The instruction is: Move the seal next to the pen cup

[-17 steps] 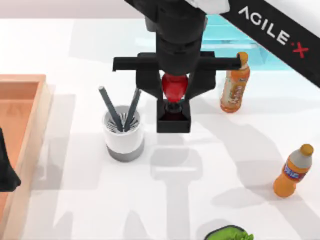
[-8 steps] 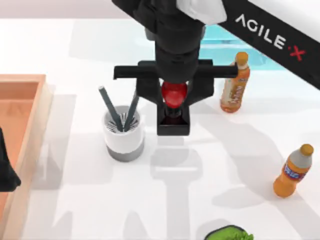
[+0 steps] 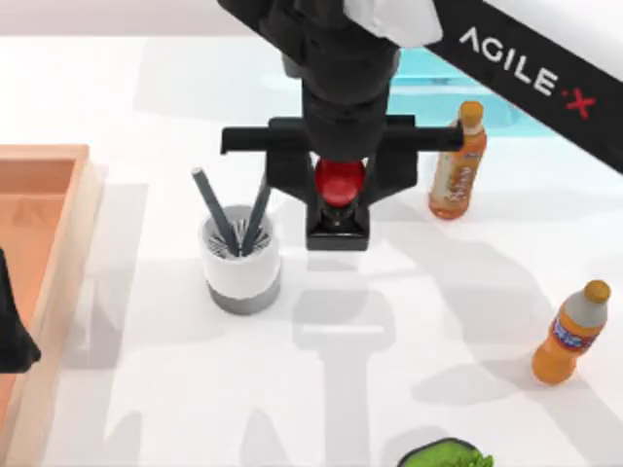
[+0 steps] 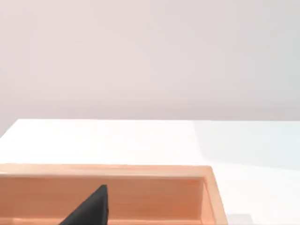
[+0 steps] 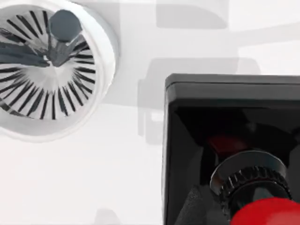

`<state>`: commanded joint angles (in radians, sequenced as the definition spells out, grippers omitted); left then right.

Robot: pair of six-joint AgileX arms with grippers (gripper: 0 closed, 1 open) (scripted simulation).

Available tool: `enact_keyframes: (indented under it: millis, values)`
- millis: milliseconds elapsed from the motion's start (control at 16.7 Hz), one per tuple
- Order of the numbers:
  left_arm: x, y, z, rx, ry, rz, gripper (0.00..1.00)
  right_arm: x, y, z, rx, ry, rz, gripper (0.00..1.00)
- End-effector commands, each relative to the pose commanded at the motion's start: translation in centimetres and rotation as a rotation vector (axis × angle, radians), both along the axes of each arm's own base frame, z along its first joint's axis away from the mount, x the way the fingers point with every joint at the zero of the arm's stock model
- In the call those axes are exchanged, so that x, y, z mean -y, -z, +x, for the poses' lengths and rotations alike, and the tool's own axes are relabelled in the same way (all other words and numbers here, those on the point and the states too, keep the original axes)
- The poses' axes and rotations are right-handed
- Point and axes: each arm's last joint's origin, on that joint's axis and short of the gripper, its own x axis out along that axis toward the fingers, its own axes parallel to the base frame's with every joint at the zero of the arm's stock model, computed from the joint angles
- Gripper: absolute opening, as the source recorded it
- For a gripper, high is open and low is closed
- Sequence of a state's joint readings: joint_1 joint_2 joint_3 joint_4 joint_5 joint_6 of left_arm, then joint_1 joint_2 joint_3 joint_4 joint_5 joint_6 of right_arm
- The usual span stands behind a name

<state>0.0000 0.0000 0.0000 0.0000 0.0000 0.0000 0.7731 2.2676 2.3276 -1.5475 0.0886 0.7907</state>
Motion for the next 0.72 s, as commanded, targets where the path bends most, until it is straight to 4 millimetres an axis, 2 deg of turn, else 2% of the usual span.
enact_keyframes:
  millis: [360, 720]
  values:
    - [0.0, 0.0, 0.0, 0.0, 0.0, 0.0, 1.0, 0.0, 0.0, 0.0, 0.0, 0.0, 0.0, 0.98]
    - [0.0, 0.0, 0.0, 0.0, 0.0, 0.0, 1.0, 0.0, 0.0, 0.0, 0.0, 0.0, 0.0, 1.0]
